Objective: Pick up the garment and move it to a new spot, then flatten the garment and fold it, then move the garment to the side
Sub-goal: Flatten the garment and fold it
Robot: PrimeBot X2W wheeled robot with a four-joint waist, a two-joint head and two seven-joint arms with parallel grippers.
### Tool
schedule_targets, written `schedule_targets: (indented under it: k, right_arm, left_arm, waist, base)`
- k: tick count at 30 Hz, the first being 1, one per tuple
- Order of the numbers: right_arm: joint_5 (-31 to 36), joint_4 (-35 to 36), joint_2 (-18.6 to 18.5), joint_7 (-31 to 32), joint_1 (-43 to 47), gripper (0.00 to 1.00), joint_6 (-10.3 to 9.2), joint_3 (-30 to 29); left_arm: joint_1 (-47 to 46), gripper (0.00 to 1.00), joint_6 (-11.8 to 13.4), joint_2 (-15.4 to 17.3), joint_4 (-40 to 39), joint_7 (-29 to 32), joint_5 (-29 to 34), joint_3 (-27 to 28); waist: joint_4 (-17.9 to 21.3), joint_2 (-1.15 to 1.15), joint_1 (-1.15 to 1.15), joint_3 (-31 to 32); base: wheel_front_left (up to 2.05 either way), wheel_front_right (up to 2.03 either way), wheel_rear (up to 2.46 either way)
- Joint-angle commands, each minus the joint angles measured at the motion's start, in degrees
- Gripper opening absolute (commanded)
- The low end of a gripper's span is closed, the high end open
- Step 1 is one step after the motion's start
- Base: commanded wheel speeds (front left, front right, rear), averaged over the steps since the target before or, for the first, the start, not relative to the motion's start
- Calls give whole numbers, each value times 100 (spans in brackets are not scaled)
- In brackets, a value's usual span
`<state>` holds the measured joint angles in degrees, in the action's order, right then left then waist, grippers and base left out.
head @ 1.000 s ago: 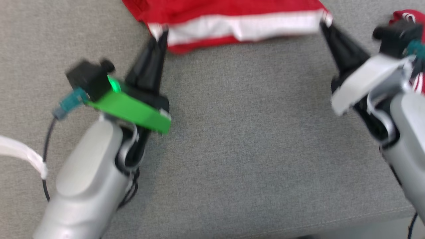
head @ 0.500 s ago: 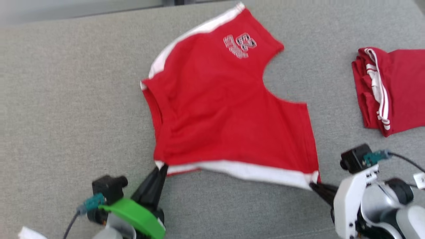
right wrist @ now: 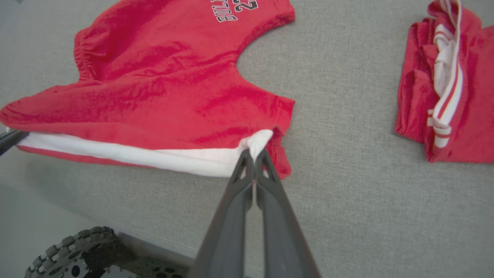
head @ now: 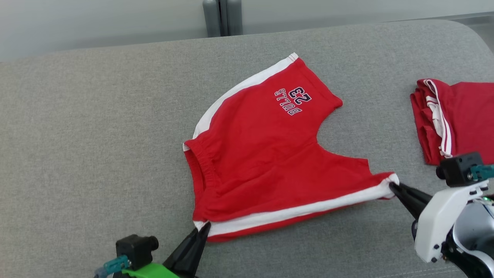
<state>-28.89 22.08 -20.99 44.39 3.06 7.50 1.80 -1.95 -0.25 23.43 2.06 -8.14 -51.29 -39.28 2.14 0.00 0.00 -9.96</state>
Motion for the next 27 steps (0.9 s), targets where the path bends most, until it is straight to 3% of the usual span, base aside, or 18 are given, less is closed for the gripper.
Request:
schedule_targets:
  k: [1,12,27]
  right_arm:
    - [49,-139,-89,-166,-259,0,-3,79]
    - [105,-1810,-722,-1461,-2612,0,-3,1026]
    - [509,-4184,-855,-3046,-5164,0,-5,2265]
  left_arm:
    - [-259,0,-28,-83,-50,-2,-52,56]
    - [-1822,0,-287,-808,932,108,-4,125]
    - [-3139,0,-196,-1708,2499,-585,181,489]
  waist:
    - [-32,0,0,-42]
    - [-341,0,0,-542]
    - [-800,0,0,-1302]
  base:
    - [0,0,0]
    - [0,0,0]
    - [0,0,0]
